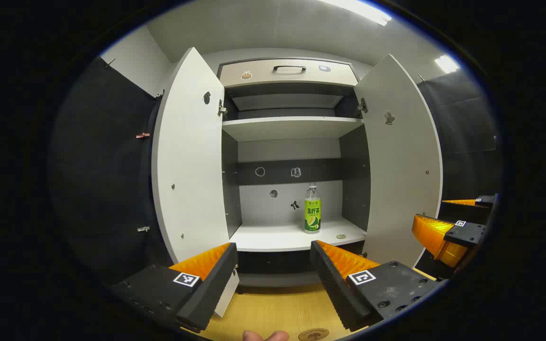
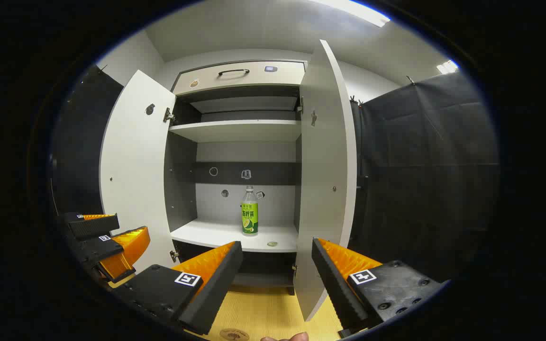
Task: Grasp the bottle in the cabinet with the left hand and place it on the coaster, then close the right door with the right hand and the left door with the left hand.
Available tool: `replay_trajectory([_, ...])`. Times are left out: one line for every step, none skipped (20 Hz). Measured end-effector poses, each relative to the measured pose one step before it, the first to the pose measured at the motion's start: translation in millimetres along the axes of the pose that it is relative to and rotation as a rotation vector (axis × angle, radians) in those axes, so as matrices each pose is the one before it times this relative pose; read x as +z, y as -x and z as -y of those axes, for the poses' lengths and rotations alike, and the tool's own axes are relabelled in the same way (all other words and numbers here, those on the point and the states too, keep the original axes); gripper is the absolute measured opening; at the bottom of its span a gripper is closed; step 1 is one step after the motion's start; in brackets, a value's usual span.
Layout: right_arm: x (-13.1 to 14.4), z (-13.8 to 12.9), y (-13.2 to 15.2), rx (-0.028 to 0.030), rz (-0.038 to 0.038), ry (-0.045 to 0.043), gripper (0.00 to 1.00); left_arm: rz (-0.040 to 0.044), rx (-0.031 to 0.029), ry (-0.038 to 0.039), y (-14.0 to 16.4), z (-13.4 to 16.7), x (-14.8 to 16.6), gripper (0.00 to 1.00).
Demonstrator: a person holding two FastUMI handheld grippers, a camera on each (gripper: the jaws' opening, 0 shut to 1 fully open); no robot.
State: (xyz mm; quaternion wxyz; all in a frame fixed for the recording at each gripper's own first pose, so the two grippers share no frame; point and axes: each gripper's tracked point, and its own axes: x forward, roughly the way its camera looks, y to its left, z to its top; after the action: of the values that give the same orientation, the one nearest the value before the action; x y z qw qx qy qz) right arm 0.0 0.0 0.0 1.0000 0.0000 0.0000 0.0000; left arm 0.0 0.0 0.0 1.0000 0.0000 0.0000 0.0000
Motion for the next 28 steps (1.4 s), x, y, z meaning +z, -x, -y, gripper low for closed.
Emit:
replay_trajectory([-0.62,0.58,-2.24,0.00103,-0.00056,0.0,0.97,-0.00178,-0.00446,0.00546,-0.5,1.32,-0.47,0.98])
replay_trajectory([-1.19,0.61,-1.95,0.00276,-0.00347,-0.00519,0.98,-0.00271,-0.00142,-0.00022,-0.08,0.51,-0.76,0.98])
replay_trajectory([0.72,-1.62,-2.0,0.00779,-0.0005,-0.00737,0.98,0.00144,0.00223,-0.00271,-0.69,-1.01,0.77,0.98])
replay_trajectory([2.08,-2.12,-1.76,0.00718,0.00719,-0.00107,0.98,0.00242,0.00168,-0.00112,-0.71,-0.68,0.19,0.98])
replay_trajectory([2.2,-0.6,-2.03,0.00454,0.00718,0.00739,0.98,0.00146,0.00275,0.00183,0.04,-0.65,0.64,0.98])
replay_trajectory([-0.12,-0.41,-1.91,0.00147,0.00285,0.00828,0.98,-0.00119,0.00165,0.00281,0.3,-0.34,-1.11,0.98])
replay_trajectory([-0.62,-0.98,-0.91,0.00067,-0.00299,0.00282,0.98,-0.00418,0.00077,0.00167,0.34,-0.34,-1.09,0.98])
replay_trajectory([-0.65,-2.09,-0.84,0.00423,-0.00333,-0.00273,0.98,-0.00346,0.0017,-0.0004,0.36,-0.74,-1.37,0.98])
replay_trajectory([-1.43,-1.53,-0.38,0.00132,-0.00494,-0.00246,0.98,0.00055,0.00416,-0.0022,0.59,-1.56,0.04,0.98])
replay_trajectory([-1.56,-0.5,-0.3,0.00029,-0.00259,0.00004,0.98,0.00121,0.00314,-0.00293,0.26,-1.41,-0.28,0.98])
replay_trajectory([-1.25,-1.12,0.29,0.00121,-0.00236,0.00167,0.98,0.00052,0.00216,-0.00348,0.1,-1.27,0.06,0.98])
replay_trajectory([-0.81,-0.77,-0.01,0.00008,-0.00361,0.00291,0.98,0.00038,0.00236,-0.00269,-0.27,-1.28,-0.7,0.98])
replay_trajectory([-0.66,-0.72,-0.07,0.00045,-0.00233,0.00183,0.98,-0.0001,0.00024,-0.00015,0.08,-0.74,0.05,0.98])
replay_trajectory([0.04,-0.83,-0.26,-0.00115,0.00015,0.00172,0.98,-0.00079,-0.00117,0.00145,0.03,-0.4,-0.42,0.98])
replay_trajectory([1.05,-0.08,0.49,-0.00227,0.00337,0.00065,0.98,0.00101,-0.00016,0.00132,0.03,-0.34,0.57,0.98])
replay_trajectory([0.81,0.55,0.49,-0.00359,0.0027,-0.00055,0.98,0.00185,-0.00069,-0.0011,-1.11,-0.25,0.25,0.96])
replay_trajectory([0.43,0.18,1.28,-0.00159,0.00271,-0.00143,0.98,0.00359,-0.00015,-0.00225,-2.47,-0.4,1.91,0.96])
replay_trajectory([1.12,1.38,0.48,-0.00721,0.00388,-0.00131,0.98,0.00207,-0.00328,-0.00268,-1.98,0.98,0.75,0.98])
replay_trajectory([0.1,0.76,1.08,-0.00326,-0.00154,-0.00161,0.98,0.00882,-0.00447,-0.00158,-3.13,1.4,3.14,0.98])
replay_trajectory([0.53,0.5,1.71,-0.00225,-0.00176,-0.00214,0.98,0.01067,-0.00509,-0.00121,-4.04,2.22,2.5,0.98])
replay_trajectory([2.04,1.63,1.74,-0.00317,0.00402,-0.00271,0.98,0.00628,-0.0054,-0.00303,-5.51,2.81,2.13,0.98])
replay_trajectory([3.53,2.64,1.5,-0.00314,0.00738,-0.00102,0.98,0.00378,-0.00357,-0.00406,-5.15,3.38,0.49,0.98])
replay_trajectory([2.59,3.15,1.11,-0.00541,0.00629,0.00281,0.98,0.00148,-0.00737,-0.00241,-6.85,3.8,0.53,0.98])
replay_trajectory([1.88,3.84,1.43,-0.00532,0.00742,0.00465,0.98,0.00167,-0.00656,-0.00097,-7.34,4.39,0.6,0.98])
replay_trajectory([1.2,4.03,0.78,-0.00612,0.003,0.00218,0.98,0.00158,-0.00714,0.00142,-7.86,4.26,0.66,0.98])
replay_trajectory([0.54,4.99,0.52,-0.00685,0.00297,-0.00273,0.98,0.00108,-0.00792,0.00414,-8.66,5.12,-0.58,0.98])
replay_trajectory([0.33,5.3,0.52,-0.00928,0.00065,-0.00559,0.98,0.0029,-0.01117,0.00566,-9.63,5.59,0.14,0.98])
replay_trajectory([0.43,5.42,0.33,-0.008,0.00042,-0.0068,0.98,0.00532,-0.0096,0.00413,-10.69,5.69,-0.47,0.98])
